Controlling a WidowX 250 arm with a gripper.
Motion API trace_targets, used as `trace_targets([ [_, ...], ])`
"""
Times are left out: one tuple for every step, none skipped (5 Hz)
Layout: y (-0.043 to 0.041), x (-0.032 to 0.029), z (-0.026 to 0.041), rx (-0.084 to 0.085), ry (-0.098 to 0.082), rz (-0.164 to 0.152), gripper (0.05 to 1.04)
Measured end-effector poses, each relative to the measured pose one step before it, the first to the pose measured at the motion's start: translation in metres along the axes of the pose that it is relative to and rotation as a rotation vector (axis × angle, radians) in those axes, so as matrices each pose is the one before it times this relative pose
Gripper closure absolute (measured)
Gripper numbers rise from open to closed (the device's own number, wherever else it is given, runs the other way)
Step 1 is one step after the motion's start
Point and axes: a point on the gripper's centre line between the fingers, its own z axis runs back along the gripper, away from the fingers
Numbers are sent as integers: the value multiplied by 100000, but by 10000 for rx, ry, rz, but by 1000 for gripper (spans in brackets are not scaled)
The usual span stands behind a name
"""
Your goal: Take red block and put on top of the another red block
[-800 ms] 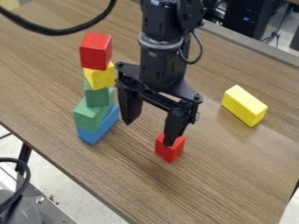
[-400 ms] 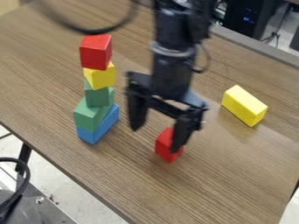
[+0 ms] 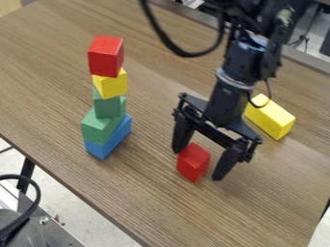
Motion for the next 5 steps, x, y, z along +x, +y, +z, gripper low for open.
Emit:
trace_targets([
  [-89,176,-343,118,207,142,85],
  [-174,2,-470,-83,200,168,85],
  [113,450,-229,-215,-307,189,112],
  [-255,-172,-379,-583,-386,-135,384],
  [689,-267,83,-251,-150,158,496],
])
